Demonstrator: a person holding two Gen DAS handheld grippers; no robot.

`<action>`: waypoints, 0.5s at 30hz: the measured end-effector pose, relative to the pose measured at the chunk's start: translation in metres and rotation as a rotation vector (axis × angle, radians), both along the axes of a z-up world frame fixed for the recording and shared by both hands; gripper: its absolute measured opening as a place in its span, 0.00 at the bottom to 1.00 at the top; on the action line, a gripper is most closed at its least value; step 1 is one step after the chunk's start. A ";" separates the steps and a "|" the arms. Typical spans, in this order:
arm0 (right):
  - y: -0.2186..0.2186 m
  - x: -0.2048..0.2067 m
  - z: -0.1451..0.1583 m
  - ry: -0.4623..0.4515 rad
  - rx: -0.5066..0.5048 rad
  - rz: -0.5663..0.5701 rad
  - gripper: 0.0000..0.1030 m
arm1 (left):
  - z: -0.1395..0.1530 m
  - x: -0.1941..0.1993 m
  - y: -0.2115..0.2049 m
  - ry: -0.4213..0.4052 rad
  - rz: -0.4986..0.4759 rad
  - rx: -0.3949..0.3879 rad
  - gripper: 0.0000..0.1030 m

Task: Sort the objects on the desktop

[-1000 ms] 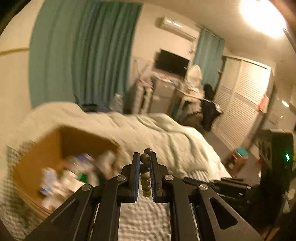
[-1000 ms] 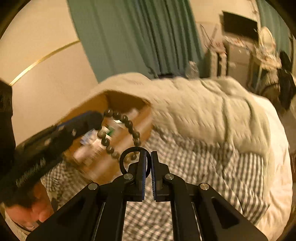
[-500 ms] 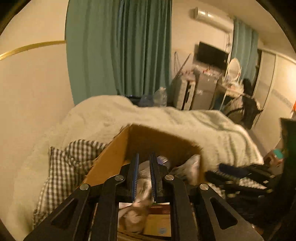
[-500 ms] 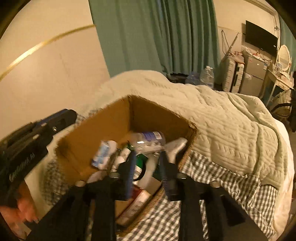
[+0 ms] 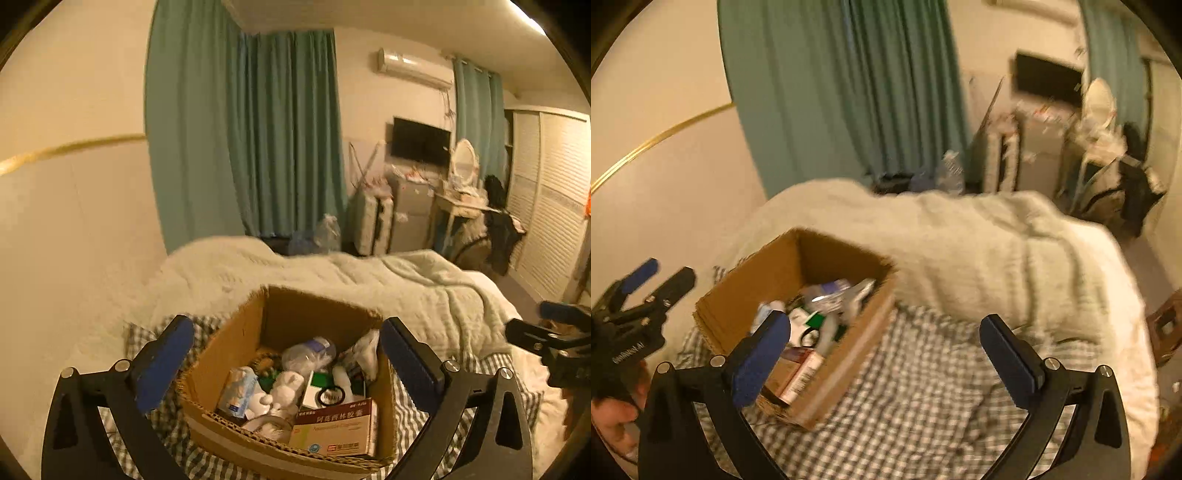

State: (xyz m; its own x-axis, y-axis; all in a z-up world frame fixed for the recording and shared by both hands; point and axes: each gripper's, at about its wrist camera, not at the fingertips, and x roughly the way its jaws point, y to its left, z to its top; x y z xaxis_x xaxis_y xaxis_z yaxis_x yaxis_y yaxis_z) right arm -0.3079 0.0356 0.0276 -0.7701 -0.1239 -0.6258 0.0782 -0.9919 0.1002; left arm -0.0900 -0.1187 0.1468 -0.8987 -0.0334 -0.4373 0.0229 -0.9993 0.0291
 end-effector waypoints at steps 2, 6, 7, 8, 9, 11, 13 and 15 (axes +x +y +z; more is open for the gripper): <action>0.003 0.020 0.012 0.050 0.040 -0.030 1.00 | 0.006 0.008 0.009 0.010 0.002 -0.018 1.00; 0.011 0.054 0.033 0.123 0.060 -0.044 1.00 | 0.008 0.022 0.029 0.009 -0.023 -0.046 1.00; 0.012 0.062 0.034 0.144 0.062 -0.051 0.99 | 0.005 0.026 0.032 0.018 -0.020 -0.037 1.00; 0.013 0.066 0.033 0.157 0.064 -0.055 0.99 | 0.003 0.029 0.032 0.022 -0.022 -0.019 1.00; 0.014 0.073 0.030 0.180 0.069 -0.065 0.99 | -0.002 0.031 0.032 0.024 -0.026 0.007 1.00; 0.015 0.082 0.013 0.213 0.095 -0.102 0.99 | -0.016 0.037 0.030 0.035 -0.017 0.069 1.00; 0.019 0.088 -0.007 0.224 0.080 -0.142 0.99 | -0.038 0.040 0.029 0.023 0.042 0.105 1.00; 0.022 0.098 -0.036 0.266 0.022 -0.187 0.99 | -0.059 0.041 0.028 0.010 0.100 0.132 1.00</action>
